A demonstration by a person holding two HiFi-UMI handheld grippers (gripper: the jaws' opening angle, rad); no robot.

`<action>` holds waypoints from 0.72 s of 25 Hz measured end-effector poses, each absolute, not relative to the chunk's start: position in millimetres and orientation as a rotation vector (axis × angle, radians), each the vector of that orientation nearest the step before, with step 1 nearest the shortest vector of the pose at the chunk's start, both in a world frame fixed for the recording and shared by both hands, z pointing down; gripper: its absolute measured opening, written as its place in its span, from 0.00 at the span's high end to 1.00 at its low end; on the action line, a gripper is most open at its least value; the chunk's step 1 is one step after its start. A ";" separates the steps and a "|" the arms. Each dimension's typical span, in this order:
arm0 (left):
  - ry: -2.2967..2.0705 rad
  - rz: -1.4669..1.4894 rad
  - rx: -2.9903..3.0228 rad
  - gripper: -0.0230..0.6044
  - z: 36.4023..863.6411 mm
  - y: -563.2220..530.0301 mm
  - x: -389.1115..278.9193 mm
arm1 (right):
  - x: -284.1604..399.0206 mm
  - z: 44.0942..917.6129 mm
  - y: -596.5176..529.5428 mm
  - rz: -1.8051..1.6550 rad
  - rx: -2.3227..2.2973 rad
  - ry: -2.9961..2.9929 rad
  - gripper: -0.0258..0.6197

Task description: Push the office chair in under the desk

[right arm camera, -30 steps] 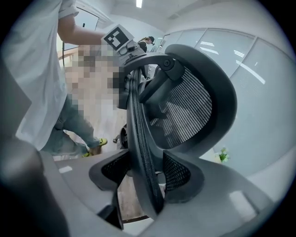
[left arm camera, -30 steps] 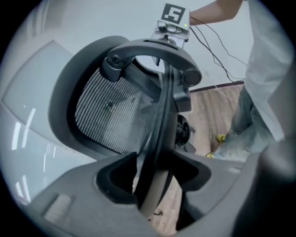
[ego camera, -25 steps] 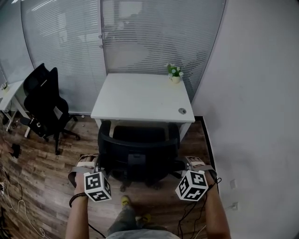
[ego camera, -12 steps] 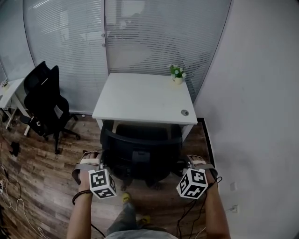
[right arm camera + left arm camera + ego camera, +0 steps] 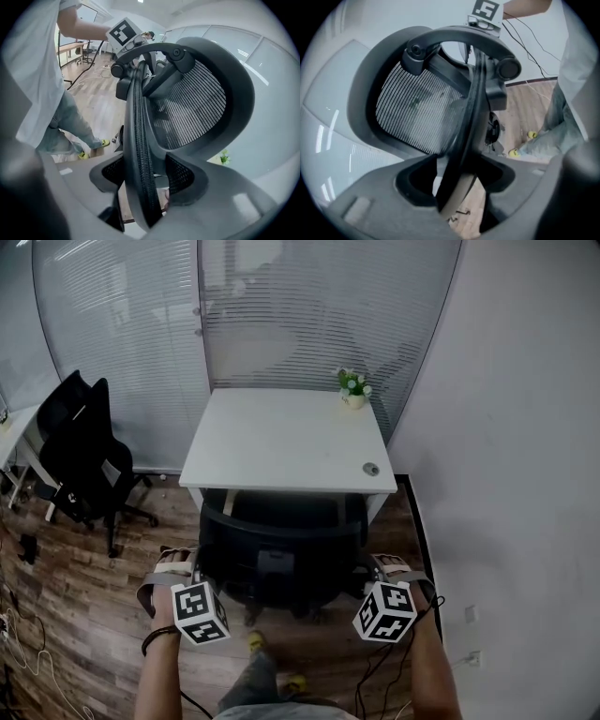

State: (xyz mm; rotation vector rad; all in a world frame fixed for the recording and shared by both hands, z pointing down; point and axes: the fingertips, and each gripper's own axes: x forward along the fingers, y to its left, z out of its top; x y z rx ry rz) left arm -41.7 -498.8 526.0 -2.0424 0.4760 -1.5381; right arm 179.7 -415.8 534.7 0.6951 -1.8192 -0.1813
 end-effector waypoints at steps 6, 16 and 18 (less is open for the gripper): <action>0.444 -1.595 -2.034 0.60 529.7 -485.7 -45.4 | 178.5 537.8 -409.2 -0.179 0.666 -1.842 0.58; 0.451 -1.573 -2.038 0.63 529.6 -442.6 -40.5 | 191.5 537.9 -385.2 -0.218 0.684 -1.823 0.58; 0.487 -1.528 -2.032 0.61 526.5 -443.3 -35.4 | 196.8 537.1 -385.8 -0.216 0.703 -1.813 0.58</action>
